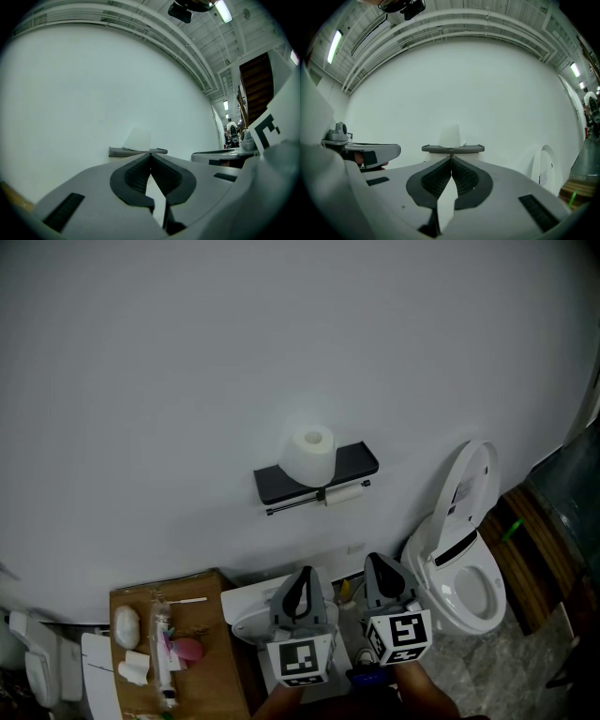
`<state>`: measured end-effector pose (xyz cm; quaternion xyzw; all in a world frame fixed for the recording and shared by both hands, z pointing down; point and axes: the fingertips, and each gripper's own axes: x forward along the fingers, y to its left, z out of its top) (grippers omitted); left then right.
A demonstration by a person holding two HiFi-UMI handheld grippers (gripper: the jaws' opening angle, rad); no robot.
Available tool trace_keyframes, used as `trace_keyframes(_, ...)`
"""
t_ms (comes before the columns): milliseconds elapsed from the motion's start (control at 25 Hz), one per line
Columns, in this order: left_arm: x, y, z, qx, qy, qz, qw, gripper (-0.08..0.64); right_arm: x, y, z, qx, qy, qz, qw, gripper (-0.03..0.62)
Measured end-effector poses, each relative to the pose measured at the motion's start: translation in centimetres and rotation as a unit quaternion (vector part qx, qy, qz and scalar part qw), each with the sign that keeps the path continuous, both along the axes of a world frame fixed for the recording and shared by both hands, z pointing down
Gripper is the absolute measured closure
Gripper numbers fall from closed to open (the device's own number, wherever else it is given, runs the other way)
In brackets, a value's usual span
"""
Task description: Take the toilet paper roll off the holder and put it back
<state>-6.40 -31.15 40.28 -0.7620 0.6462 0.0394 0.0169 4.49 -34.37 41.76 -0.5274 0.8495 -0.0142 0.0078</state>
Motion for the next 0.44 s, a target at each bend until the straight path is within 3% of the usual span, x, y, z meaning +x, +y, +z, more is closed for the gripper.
trace_keyframes(280,0.2,0.1,-0.5,0.007,0.007,0.002,1.0,0.549,0.1,0.0,-0.1,0.0,0.0,-0.002,1.0,0.572)
trace_keyframes(440,0.1,0.1,0.8,-0.009,-0.013,0.001,0.9999,0.549,0.0,0.0,0.1,-0.002,0.001,-0.005,1.0,0.572)
